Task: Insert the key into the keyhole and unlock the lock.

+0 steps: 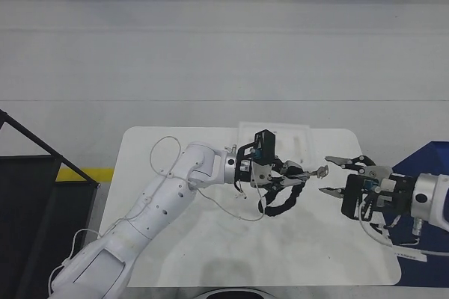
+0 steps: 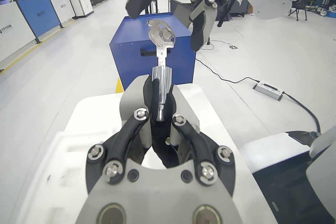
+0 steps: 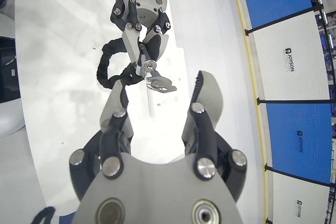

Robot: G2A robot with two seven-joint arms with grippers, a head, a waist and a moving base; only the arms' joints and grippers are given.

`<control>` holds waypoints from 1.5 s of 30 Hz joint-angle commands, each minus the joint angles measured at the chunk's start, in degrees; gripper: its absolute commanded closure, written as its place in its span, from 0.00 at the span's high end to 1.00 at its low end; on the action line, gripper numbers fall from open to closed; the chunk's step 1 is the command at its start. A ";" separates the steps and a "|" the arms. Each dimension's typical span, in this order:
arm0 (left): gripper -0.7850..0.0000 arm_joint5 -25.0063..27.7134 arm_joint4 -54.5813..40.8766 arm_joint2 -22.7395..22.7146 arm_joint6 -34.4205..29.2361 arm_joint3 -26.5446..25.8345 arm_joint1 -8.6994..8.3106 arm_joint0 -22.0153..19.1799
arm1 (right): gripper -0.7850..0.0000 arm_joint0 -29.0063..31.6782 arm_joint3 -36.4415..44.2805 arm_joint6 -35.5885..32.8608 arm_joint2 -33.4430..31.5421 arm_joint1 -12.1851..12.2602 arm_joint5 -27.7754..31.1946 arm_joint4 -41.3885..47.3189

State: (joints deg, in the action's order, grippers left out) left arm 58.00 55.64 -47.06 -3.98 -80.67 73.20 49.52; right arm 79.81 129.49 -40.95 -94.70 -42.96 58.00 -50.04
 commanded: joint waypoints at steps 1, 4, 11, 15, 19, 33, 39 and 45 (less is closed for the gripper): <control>0.00 0.00 -1.07 0.44 -0.87 -0.12 -0.24 -0.30 | 0.43 -0.17 0.21 0.50 0.35 0.07 0.00 -0.72; 0.00 0.00 -2.82 1.54 -1.89 -0.23 -0.50 -0.92 | 0.41 -0.48 0.50 1.28 0.83 0.22 0.00 -1.88; 0.00 0.00 -5.26 3.20 -2.62 0.14 -0.95 -2.38 | 0.34 -0.85 0.46 2.67 1.59 0.63 0.00 -3.78; 0.00 0.00 -5.85 3.83 -2.57 0.36 -1.18 -2.95 | 0.23 -0.87 0.35 3.55 1.88 0.86 0.00 -4.27; 0.00 0.00 -6.10 4.33 -2.29 0.64 -1.35 -3.40 | 0.01 -0.76 0.28 4.32 1.93 1.07 0.00 -4.32; 0.00 0.00 -4.39 6.25 -0.12 2.11 -1.08 -4.64 | 0.00 1.12 -0.43 -4.44 3.44 1.79 -11.46 7.86; 0.00 0.00 -2.50 5.94 1.33 2.63 -0.97 -4.56 | 0.00 0.20 -1.73 -11.80 4.52 2.14 -19.09 17.49; 0.00 0.00 -0.73 6.01 2.57 3.12 -0.77 -4.66 | 0.10 -2.02 -3.47 -17.14 6.27 2.31 -25.80 27.31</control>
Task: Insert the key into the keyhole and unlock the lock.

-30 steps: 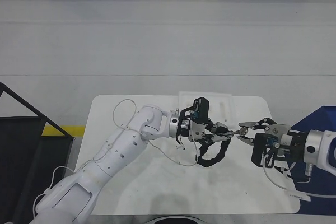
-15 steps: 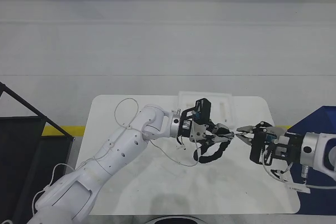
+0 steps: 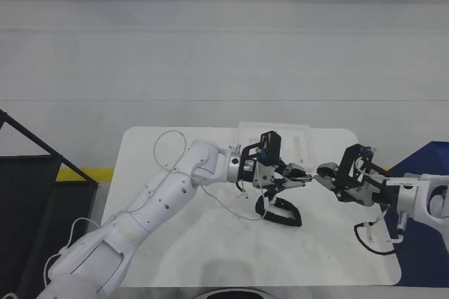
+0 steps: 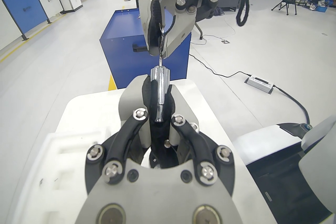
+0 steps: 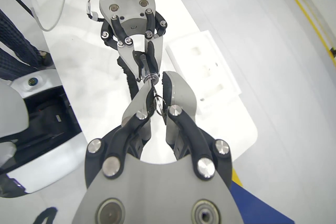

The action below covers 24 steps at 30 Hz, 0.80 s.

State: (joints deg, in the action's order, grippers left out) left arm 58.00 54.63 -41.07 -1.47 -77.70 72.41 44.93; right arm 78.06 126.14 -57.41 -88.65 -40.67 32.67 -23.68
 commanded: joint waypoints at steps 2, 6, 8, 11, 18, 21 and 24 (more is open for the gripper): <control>0.00 -0.19 1.39 -0.13 -0.29 0.80 0.05 -0.28 | 1.00 -1.09 -0.37 -1.79 0.83 0.07 -0.83 2.37; 0.00 -1.40 3.44 -0.67 -1.73 2.31 -0.05 -0.20 | 1.00 -1.99 -1.81 -1.90 0.97 0.13 -1.19 4.60; 0.00 -2.77 4.61 -1.14 -3.65 3.40 -0.28 0.11 | 1.00 -1.93 -2.64 -1.67 0.40 0.19 -1.29 5.35; 0.00 -3.63 4.93 -1.87 -6.30 4.86 -0.70 1.02 | 1.00 -1.26 -3.91 -1.07 -1.05 0.30 -1.20 6.56; 0.00 -4.29 3.40 -1.88 -14.48 9.37 -1.26 2.56 | 1.00 1.50 -5.71 0.07 -4.77 0.55 -1.01 8.67; 0.00 -5.17 3.15 -1.58 -16.51 10.84 -1.21 2.62 | 1.00 2.48 -5.75 0.43 -5.82 0.62 -1.00 9.05; 0.00 -5.73 3.65 -0.77 -18.76 12.06 -1.02 2.41 | 1.00 3.30 -5.68 0.78 -6.13 0.64 -0.99 9.13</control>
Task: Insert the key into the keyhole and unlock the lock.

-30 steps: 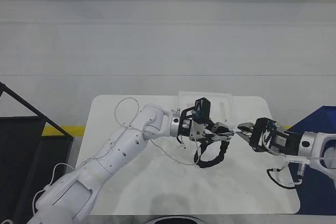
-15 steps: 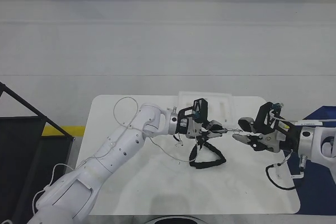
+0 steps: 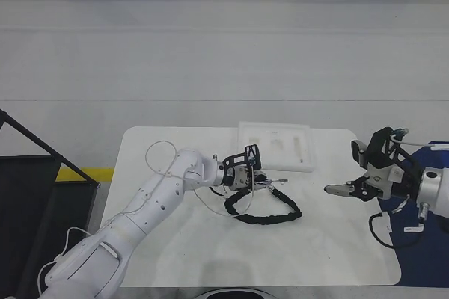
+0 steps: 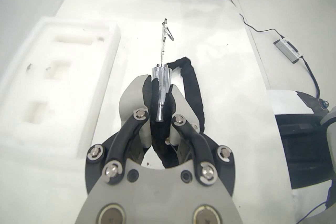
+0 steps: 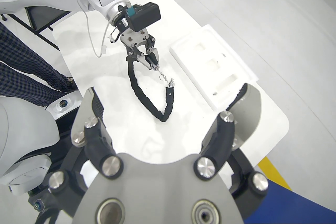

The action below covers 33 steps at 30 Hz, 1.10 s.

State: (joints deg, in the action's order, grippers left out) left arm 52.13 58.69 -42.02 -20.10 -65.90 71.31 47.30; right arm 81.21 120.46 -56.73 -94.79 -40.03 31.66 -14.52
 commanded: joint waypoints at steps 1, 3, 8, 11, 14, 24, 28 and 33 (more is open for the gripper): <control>0.00 0.52 -0.75 0.48 -0.44 0.75 0.18 -0.04 | 1.00 0.39 0.04 0.35 0.14 -0.02 -0.03 0.05; 0.15 1.09 -0.74 1.34 -2.03 1.91 0.42 -0.49 | 1.00 0.69 0.06 1.05 0.60 -0.07 0.18 0.17; 1.00 2.18 -2.31 2.81 -3.43 4.33 1.19 -1.76 | 1.00 0.87 -1.63 4.65 2.80 -0.38 1.36 0.15; 1.00 1.99 -2.04 2.45 -1.71 4.84 1.29 -2.34 | 1.00 0.57 -3.34 7.78 4.19 -0.66 2.99 0.01; 1.00 2.56 -0.21 0.53 2.81 4.03 0.76 -2.54 | 1.00 0.18 -5.76 11.25 5.80 -1.00 4.65 -0.09; 1.00 5.82 14.42 -16.92 21.31 -9.45 -5.40 2.81 | 1.00 -8.09 -13.74 18.47 11.85 -2.21 10.91 -6.63; 1.00 5.87 18.19 -25.02 24.73 -15.55 -8.28 6.19 | 1.00 -14.70 -17.97 19.90 14.61 -2.82 13.07 -8.31; 1.00 5.87 17.62 -30.94 27.90 -19.63 -11.64 7.87 | 1.00 -23.34 -24.50 19.64 19.42 -3.77 16.41 -7.76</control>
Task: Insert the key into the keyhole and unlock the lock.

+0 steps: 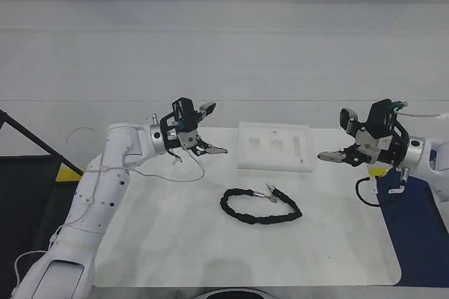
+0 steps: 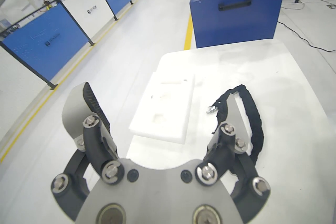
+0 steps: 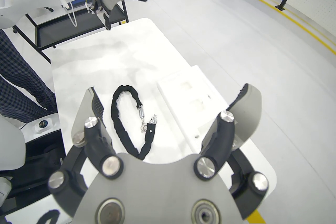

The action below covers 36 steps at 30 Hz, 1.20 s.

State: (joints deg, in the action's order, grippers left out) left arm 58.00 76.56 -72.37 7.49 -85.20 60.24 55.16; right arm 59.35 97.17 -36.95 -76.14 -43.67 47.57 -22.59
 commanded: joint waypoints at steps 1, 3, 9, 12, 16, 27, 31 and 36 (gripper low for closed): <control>1.00 0.00 -0.45 -0.88 0.55 -0.85 -1.24 -0.12 | 1.00 -3.05 -2.70 -0.33 1.68 -0.33 0.98 0.50; 1.00 0.00 -0.72 -0.96 0.27 -1.20 -2.65 -0.87 | 1.00 -5.80 -5.67 -0.55 3.47 -0.73 2.13 1.06; 1.00 0.00 -3.75 1.45 1.13 1.23 -6.59 -5.34 | 1.00 -11.72 -13.68 -0.32 6.53 -1.62 4.37 2.36; 1.00 0.00 -4.64 2.84 2.99 3.09 -8.28 -7.30 | 1.00 -13.59 -16.12 0.13 6.95 -1.83 5.15 2.06; 1.00 0.00 -4.05 3.74 5.40 4.02 -9.39 -8.38 | 1.00 -14.27 -17.24 0.31 7.10 -1.89 5.61 2.04; 1.00 0.00 -4.05 3.74 5.39 4.02 -9.38 -8.38 | 1.00 -14.26 -17.24 0.31 7.10 -1.89 5.61 2.04; 1.00 0.00 -4.05 3.74 5.39 4.02 -9.38 -8.38 | 1.00 -14.26 -17.24 0.31 7.10 -1.89 5.61 2.04; 1.00 0.00 -4.05 3.74 5.39 4.02 -9.38 -8.38 | 1.00 -14.26 -17.24 0.31 7.10 -1.89 5.61 2.04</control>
State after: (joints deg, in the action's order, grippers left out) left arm 58.00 72.51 -68.63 12.88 -81.19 50.85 46.78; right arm 45.08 79.93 -36.64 -69.04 -45.57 53.18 -20.55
